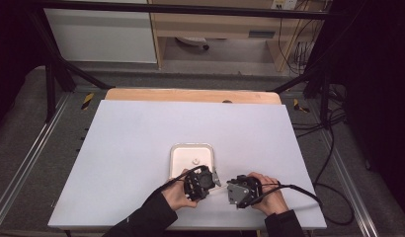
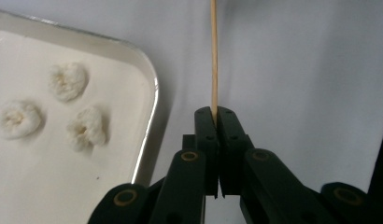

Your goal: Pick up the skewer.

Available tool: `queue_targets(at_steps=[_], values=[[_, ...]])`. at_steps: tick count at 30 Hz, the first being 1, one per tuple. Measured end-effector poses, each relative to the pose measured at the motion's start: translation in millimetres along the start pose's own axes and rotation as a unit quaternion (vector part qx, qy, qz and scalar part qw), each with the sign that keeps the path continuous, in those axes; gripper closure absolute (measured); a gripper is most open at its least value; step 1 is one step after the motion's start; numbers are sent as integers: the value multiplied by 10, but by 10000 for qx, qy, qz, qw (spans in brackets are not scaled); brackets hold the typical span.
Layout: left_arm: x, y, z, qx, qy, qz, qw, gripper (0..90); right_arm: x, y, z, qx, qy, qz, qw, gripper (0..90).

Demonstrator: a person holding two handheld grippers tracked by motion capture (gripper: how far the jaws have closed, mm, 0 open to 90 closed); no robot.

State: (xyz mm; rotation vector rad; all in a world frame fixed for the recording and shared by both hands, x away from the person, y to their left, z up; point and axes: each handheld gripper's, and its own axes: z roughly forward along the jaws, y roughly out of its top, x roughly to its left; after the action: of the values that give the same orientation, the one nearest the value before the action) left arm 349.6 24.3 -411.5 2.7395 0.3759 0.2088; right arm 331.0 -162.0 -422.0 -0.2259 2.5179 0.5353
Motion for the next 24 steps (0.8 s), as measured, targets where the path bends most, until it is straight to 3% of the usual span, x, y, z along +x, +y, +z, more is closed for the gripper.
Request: queue_targets(at_steps=[3, 4, 5, 6, 7, 8, 9, 10, 11, 16, 20, 24], values=[[44, -99, -34, -66, 64, -95, 9999, 883, -37, -48, -41, -91, -42, 597, 9982, 629], [54, -133, -42, -123, 87, -166, 9997, 882, -56, -89, -55, -138, -52, 990, 9950, 573], [65, -169, -57, -139, 101, -192, 9997, 882, -62, -111, -59, -160, -59, 1198, 9927, 553], [72, -203, -69, -173, 119, -237, 9995, 882, -62, -111, -59, -160, -59, 1198, 9927, 553], [78, -235, -84, -205, 120, -280, 9993, 882, -74, -156, -66, -238, -67, 1540, 9878, 500], [83, -267, -99, -250, 146, -315, 9991, 882, -74, -156, -66, -238, -67, 1540, 9878, 500], [86, -299, -115, -305, 172, -364, 9987, 882, -72, -177, -66, -292, -95, 1787, 9834, 461], [90, -332, -130, -355, 185, -390, 9984, 882, -79, -218, -65, -340, -109, 2304, 9724, 396], [94, -364, -148, -402, 192, -424, 9981, 882, -79, -218, -65, -340, -109, 2304, 9724, 396], [103, -540, -220, -695, 320, -647, 9950, 882, -75, -317, -57, -393, -97, 3084, 9504, 306], [114, -684, -265, -871, 398, -827, 9920, 882, -44, -379, -45, -503, -62, 3448, 9373, 274], [119, -837, -298, -1116, 481, -1054, 9870, 882, -30, -404, -32, -525, -31, 3680, 9283, 226]])
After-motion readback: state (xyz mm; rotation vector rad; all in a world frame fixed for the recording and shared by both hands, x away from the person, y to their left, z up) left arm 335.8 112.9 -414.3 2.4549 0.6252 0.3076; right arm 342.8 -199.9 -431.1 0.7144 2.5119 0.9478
